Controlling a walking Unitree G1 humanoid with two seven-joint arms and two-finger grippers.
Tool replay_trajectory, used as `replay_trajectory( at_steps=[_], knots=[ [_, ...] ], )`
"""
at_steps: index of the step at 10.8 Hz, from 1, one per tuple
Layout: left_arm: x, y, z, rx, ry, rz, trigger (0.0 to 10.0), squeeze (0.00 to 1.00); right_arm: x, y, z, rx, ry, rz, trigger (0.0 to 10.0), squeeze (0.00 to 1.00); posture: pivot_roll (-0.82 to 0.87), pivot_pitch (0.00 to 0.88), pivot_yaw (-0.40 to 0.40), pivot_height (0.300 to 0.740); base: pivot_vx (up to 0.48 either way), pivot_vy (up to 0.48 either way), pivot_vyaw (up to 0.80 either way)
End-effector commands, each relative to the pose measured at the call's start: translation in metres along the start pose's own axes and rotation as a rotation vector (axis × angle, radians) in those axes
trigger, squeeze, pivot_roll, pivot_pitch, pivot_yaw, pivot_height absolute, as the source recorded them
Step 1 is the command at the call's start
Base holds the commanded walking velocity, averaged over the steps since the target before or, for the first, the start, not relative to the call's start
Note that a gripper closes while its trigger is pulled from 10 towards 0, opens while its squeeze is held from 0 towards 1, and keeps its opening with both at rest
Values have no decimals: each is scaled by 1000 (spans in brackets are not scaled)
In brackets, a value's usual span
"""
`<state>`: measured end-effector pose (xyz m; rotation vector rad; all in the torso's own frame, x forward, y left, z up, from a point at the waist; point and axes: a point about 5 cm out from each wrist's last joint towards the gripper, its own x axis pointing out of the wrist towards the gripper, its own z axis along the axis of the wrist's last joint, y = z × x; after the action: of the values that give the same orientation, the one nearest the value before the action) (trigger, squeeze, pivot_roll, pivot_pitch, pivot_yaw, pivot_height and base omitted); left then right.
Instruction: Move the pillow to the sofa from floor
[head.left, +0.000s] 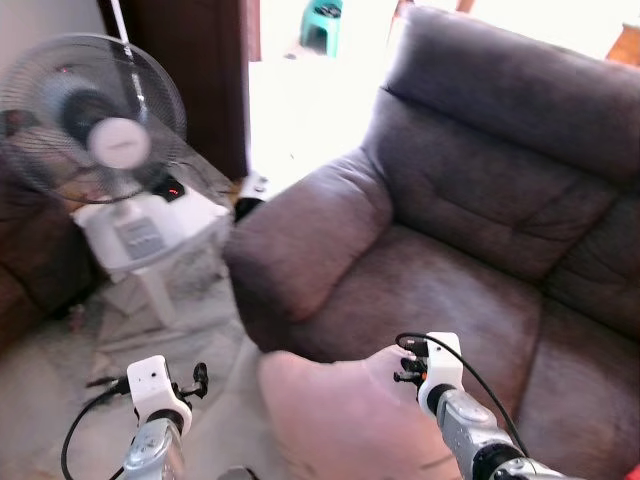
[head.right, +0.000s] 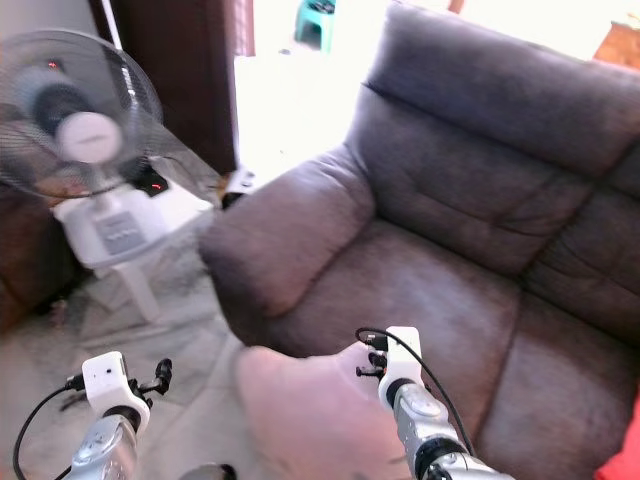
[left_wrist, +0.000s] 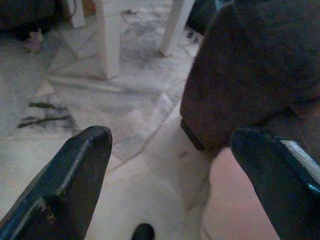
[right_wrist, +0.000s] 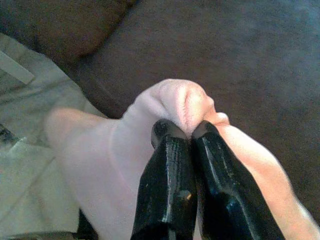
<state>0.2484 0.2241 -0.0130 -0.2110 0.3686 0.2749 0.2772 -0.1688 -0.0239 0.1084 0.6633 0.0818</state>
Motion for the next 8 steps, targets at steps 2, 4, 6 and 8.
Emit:
replay_trajectory(
  at_steps=[2, 4, 6, 8],
  knots=[
    [-2, 1, -7, -11, 32, 8, 10000, 0, 1, -7, 19, 12, -87, -26, 10000, 0, 165, 84, -125, 740, 0, 416, 0],
    [-2, 1, -7, -10, 31, 6, 10000, 0, 1, -7, 19, 3, -86, -27, 10000, 0, 164, 85, -125, 740, 0, 345, 0],
    [-2, 1, -7, -10, 31, 6, 10000, 0, 1, -7, 19, 3, -86, -27, 10000, 0, 164, 85, -125, 740, 0, 345, 0],
    [-2, 1, -7, -11, 31, 8, 10000, 0, 1, -7, 20, 5, -89, -28, 10000, 0, 164, 96, -125, 740, 0, 369, 0]
  ],
)
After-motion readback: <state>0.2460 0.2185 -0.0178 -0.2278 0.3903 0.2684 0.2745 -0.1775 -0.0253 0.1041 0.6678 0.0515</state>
